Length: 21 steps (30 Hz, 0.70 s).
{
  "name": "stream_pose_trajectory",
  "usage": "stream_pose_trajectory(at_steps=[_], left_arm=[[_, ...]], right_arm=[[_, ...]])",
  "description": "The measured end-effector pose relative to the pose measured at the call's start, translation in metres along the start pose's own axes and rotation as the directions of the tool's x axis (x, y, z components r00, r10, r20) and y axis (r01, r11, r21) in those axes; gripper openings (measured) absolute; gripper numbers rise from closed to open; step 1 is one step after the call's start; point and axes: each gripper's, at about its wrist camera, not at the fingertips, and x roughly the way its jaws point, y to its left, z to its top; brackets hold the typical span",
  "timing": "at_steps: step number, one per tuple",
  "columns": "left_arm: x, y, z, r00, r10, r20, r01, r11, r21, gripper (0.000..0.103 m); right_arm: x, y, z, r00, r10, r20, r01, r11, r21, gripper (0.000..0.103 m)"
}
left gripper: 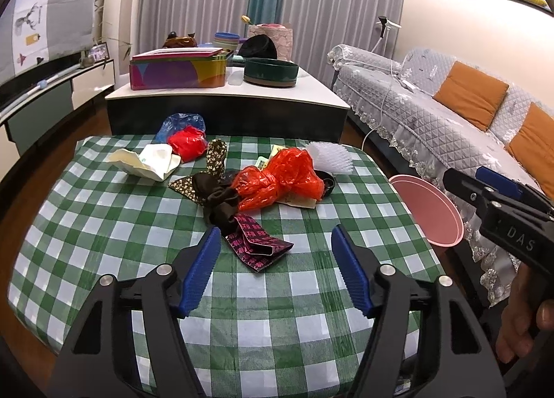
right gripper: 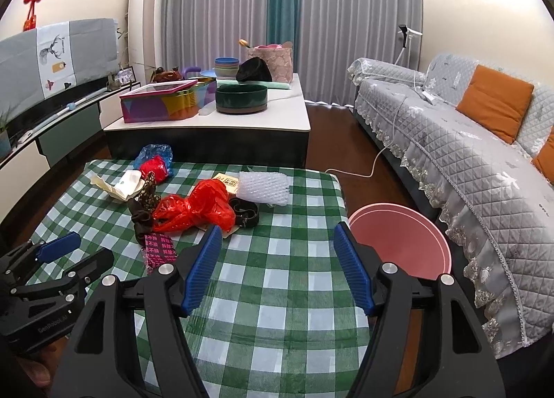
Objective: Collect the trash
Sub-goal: 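Grasp the leopard-print cloth with the left tool while the right tool grasps the red plastic bag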
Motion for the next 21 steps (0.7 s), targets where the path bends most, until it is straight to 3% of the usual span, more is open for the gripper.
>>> stream_pose_trajectory(at_steps=[6,10,14,21], left_arm=[[-0.003,0.001,-0.002,0.999,0.040,0.008,-0.040,0.999,-0.002,0.065],[-0.006,0.004,-0.002,0.999,0.052,-0.004,-0.052,0.998,-0.037,0.064],[-0.019,-0.002,0.001,0.995,0.087,0.045,-0.087,0.996,-0.003,0.052],[-0.024,0.001,0.010,0.991,0.135,0.026,-0.134,0.991,-0.019,0.051]], right_arm=[[0.000,0.003,0.000,1.000,-0.001,0.009,0.001,1.000,-0.006,0.063],[0.001,0.004,0.005,0.999,0.053,0.004,-0.053,0.998,-0.016,0.048],[0.003,0.006,0.009,0.995,0.093,-0.016,-0.094,0.995,-0.026,0.048],[0.019,-0.004,0.024,0.987,0.156,-0.039,-0.154,0.986,0.066,0.049]])
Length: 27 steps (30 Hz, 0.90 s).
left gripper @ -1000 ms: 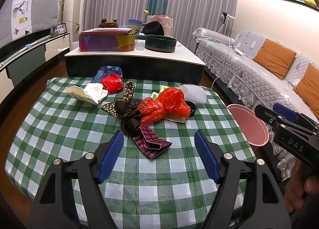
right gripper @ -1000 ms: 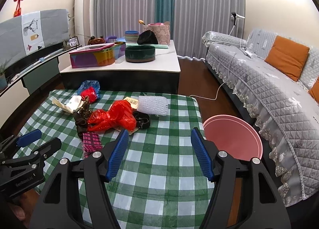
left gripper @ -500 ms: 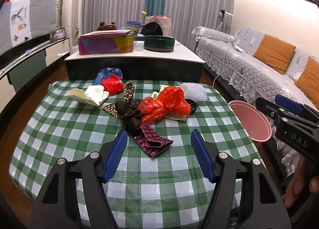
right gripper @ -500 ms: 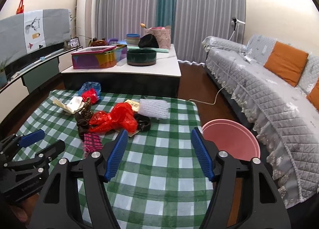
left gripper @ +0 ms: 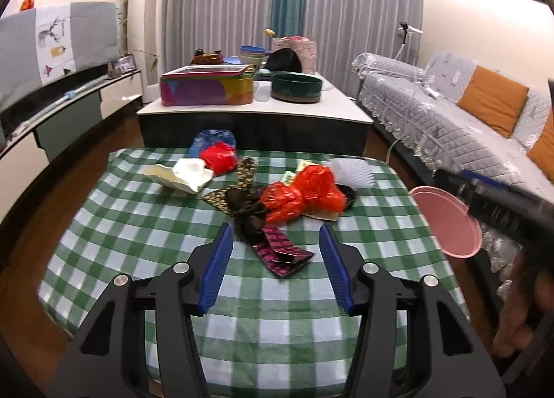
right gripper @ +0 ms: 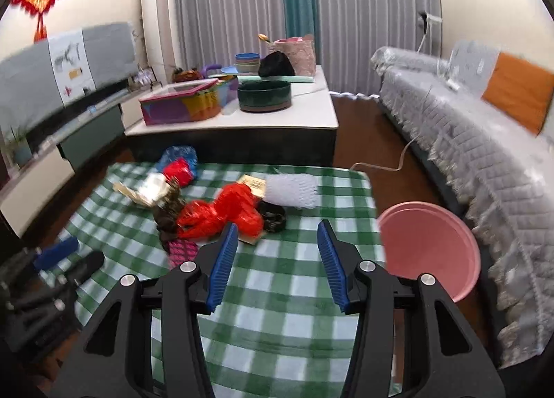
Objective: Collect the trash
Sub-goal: 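Grasp the leopard-print cloth with the left tool while the right tool grasps the red plastic bag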
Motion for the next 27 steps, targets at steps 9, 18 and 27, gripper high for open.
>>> stream_pose_trajectory(at_steps=[9,18,27], left_arm=[[0.059,0.035,0.001,0.998,0.004,-0.056,-0.011,0.994,-0.113,0.048],[0.105,0.048,0.005,0.995,-0.053,-0.085,0.039,0.988,-0.153,0.044],[0.141,0.057,0.010,0.991,-0.077,-0.113,0.053,0.979,-0.199,0.044]], right_arm=[[0.063,0.013,0.008,0.996,0.041,-0.076,-0.042,0.999,-0.005,0.048],[0.130,0.022,0.005,0.984,0.106,-0.146,-0.112,0.993,-0.029,0.041],[0.178,0.034,0.014,0.961,0.191,-0.200,-0.198,0.980,-0.015,0.044]])
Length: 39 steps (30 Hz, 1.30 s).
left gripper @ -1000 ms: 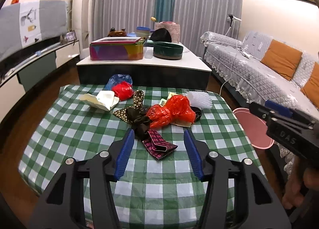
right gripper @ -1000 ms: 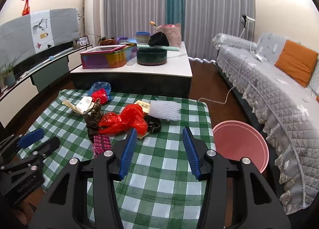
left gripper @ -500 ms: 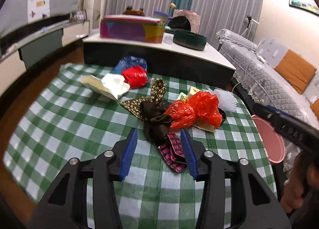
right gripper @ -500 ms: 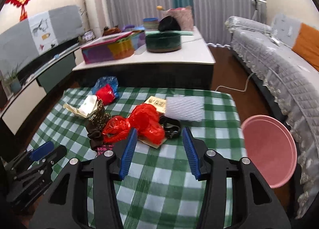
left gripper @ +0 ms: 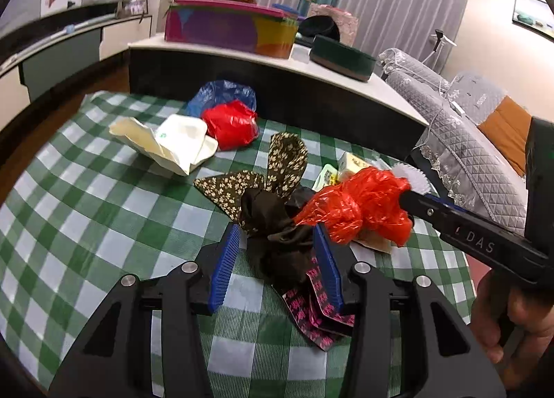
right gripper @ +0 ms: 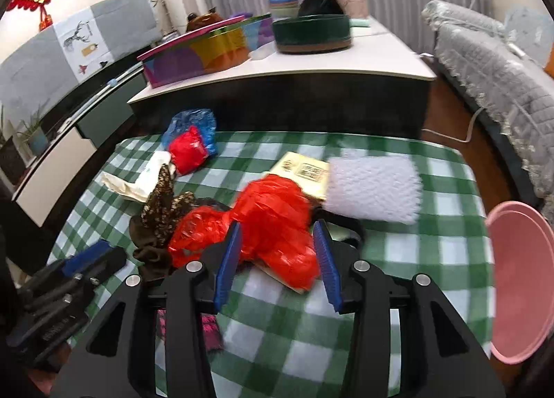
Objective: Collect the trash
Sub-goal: 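Grasp the leopard-print cloth with the left tool while the right tool grasps the red plastic bag, then carry both held items over the pink bin with both tools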
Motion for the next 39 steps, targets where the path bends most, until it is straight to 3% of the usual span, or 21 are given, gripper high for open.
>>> stream_pose_trajectory(at_steps=[6,10,12,15,25,39], left_arm=[[0.019,-0.001,0.006,0.999,-0.013,-0.038,0.012,1.000,-0.022,0.044],[0.034,-0.002,0.006,0.997,-0.006,-0.079,0.003,0.999,-0.037,0.044],[0.038,-0.002,0.007,0.996,0.003,-0.089,-0.006,0.999,-0.031,0.027],[0.036,-0.005,0.008,0.996,0.022,-0.091,-0.023,1.000,-0.010,0.011],[-0.003,-0.005,0.028,0.999,0.022,0.032,-0.022,1.000,-0.007,0.009],[-0.069,-0.021,0.030,0.988,-0.082,0.134,0.078,0.996,0.038,0.009]], right_arm=[[0.022,0.007,0.003,0.999,0.021,-0.049,-0.022,0.999,-0.034,0.044],[0.025,0.007,0.004,0.998,0.018,-0.056,-0.020,0.999,-0.043,0.032],[0.024,0.007,0.005,0.998,0.020,-0.057,-0.023,0.999,-0.046,0.026],[0.020,0.008,0.005,0.998,0.024,-0.051,-0.027,0.998,-0.052,0.019],[-0.029,0.009,0.013,0.998,-0.017,0.065,0.022,0.997,-0.072,0.014],[-0.117,-0.017,0.002,0.973,-0.146,0.181,0.159,0.986,-0.056,0.014]])
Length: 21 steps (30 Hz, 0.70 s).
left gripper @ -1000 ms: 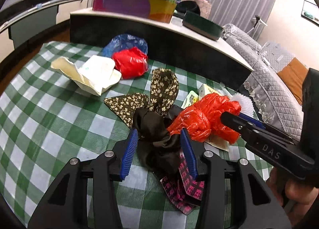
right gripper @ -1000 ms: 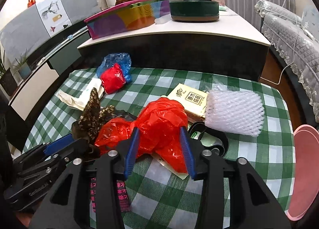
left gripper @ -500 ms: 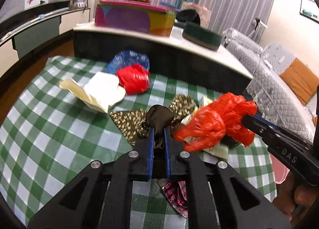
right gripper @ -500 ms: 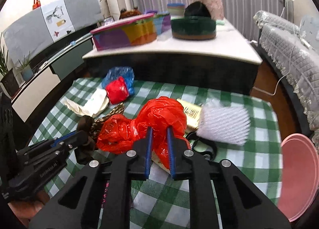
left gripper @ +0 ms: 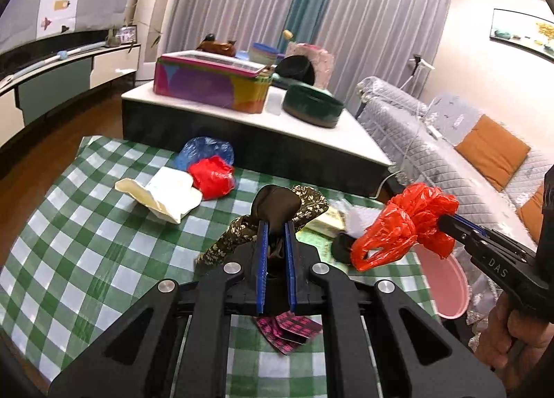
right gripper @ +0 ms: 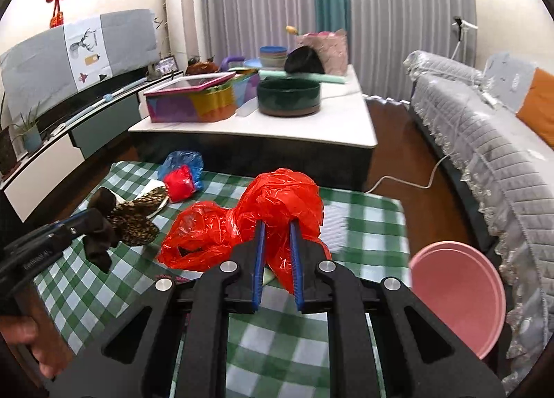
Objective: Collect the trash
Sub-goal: 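Carry both held items over the pink bin with both tools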
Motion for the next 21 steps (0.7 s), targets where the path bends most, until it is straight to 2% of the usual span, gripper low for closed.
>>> stream_pose_trajectory(at_steps=[9,21], left_arm=[[-0.023,-0.036,0.001,0.996,-0.087,0.009,0.087,0.995,0.057,0.009],[-0.014,-0.099,-0.004,0.977,-0.210,-0.040,0.213,0.972,0.095,0.009]], right_arm=[[-0.048,-0.034,0.000,0.997,-0.063,0.035,0.062,0.997,0.040,0.014],[-0.099,-0.097,0.007,0.987,-0.160,0.033,0.159,0.987,0.028,0.014]])
